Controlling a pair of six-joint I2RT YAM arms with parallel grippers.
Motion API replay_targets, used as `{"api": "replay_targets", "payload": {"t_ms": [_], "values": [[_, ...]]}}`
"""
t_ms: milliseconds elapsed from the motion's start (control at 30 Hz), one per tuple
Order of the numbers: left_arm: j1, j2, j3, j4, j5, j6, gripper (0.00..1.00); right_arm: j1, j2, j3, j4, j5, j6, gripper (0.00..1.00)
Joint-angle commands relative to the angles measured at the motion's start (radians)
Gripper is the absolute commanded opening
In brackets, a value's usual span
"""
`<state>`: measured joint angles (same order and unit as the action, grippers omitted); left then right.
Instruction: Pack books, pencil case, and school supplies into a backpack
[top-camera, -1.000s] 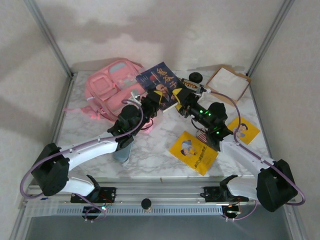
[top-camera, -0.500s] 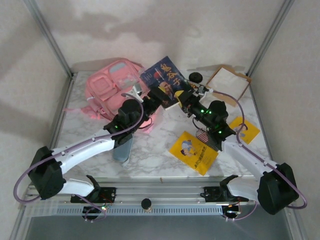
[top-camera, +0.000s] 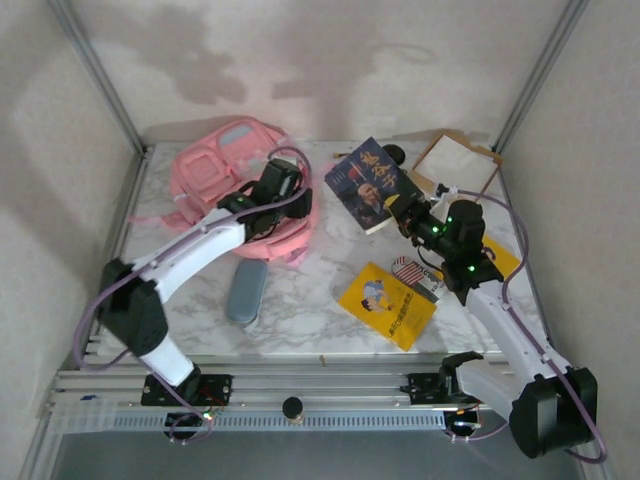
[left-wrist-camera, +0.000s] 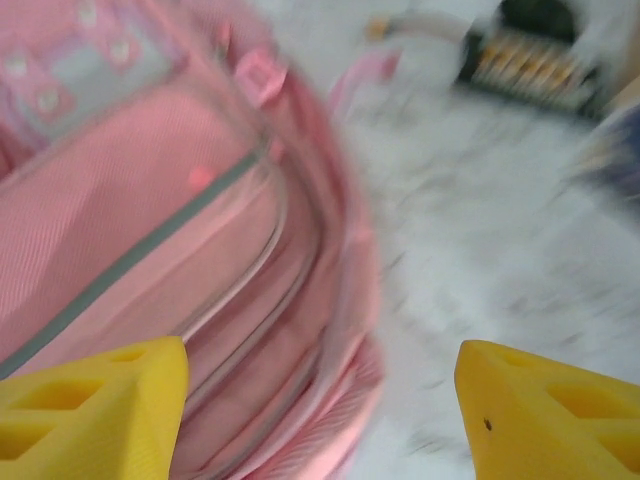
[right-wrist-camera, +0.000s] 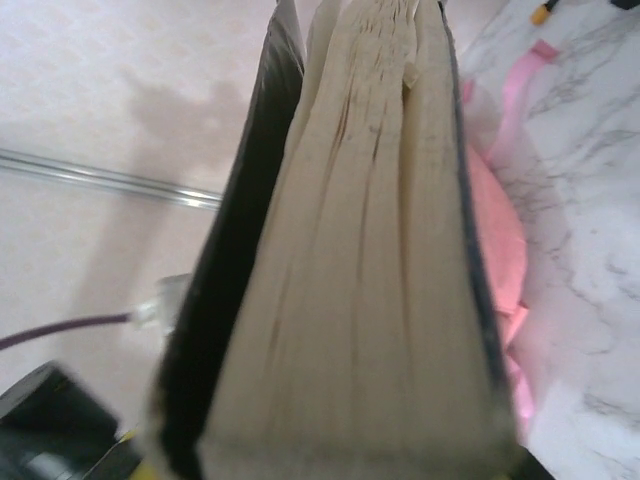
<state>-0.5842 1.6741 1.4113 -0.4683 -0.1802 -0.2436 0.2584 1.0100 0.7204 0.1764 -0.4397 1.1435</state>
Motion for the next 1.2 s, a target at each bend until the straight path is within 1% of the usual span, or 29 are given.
{"api": "replay_targets", "payload": {"t_ms": [0,33,67,167,233,333,500,600,700,733,800,933,967,1033,1100,1167], "values": [[0.025,0.057,0.058,-0.227,0.004,0.123,0.70,-0.029,-0.039,-0.003,0.012,-0.063,-0.048,0.00],[0.027,0.073,0.061,-0.237,0.014,0.136,0.69,-0.034,-0.039,-0.001,0.005,-0.067,-0.054,0.00],[0.029,0.088,0.065,-0.243,-0.007,0.138,0.68,-0.036,-0.042,-0.002,0.001,-0.065,-0.057,0.00],[0.039,0.128,0.087,-0.241,-0.115,0.131,0.67,-0.041,-0.047,-0.010,0.001,-0.064,-0.057,0.00],[0.040,0.146,0.093,-0.205,-0.178,0.158,0.68,-0.042,-0.049,-0.019,0.007,-0.063,-0.053,0.00],[0.043,0.179,0.100,-0.139,-0.203,0.219,0.70,-0.046,-0.055,-0.026,0.009,-0.060,-0.046,0.00],[0.046,0.296,0.167,-0.151,-0.265,0.288,0.71,-0.048,-0.064,-0.018,-0.006,-0.052,-0.052,0.00],[0.072,0.347,0.200,-0.134,-0.265,0.320,0.71,-0.048,-0.064,-0.019,-0.007,-0.048,-0.056,0.00],[0.103,0.398,0.242,-0.137,-0.273,0.332,0.68,-0.048,-0.060,-0.027,0.003,-0.052,-0.046,0.00],[0.108,0.413,0.254,-0.137,-0.285,0.334,0.66,-0.048,-0.060,-0.031,0.005,-0.052,-0.043,0.00],[0.110,0.437,0.265,-0.137,-0.281,0.345,0.58,-0.048,-0.063,-0.036,0.008,-0.046,-0.040,0.00],[0.110,0.468,0.272,-0.121,-0.280,0.366,0.49,-0.048,-0.058,-0.035,0.017,-0.044,-0.039,0.00],[0.112,0.475,0.273,-0.117,-0.290,0.373,0.44,-0.048,-0.057,-0.033,0.015,-0.043,-0.041,0.00],[0.117,0.486,0.295,-0.129,-0.295,0.384,0.31,-0.047,-0.054,-0.035,0.018,-0.040,-0.042,0.00],[0.122,0.489,0.316,-0.133,-0.294,0.391,0.21,-0.048,-0.050,-0.034,0.018,-0.042,-0.041,0.00],[0.125,0.486,0.333,-0.133,-0.288,0.407,0.14,-0.048,-0.047,-0.034,0.023,-0.041,-0.039,0.00]]}}
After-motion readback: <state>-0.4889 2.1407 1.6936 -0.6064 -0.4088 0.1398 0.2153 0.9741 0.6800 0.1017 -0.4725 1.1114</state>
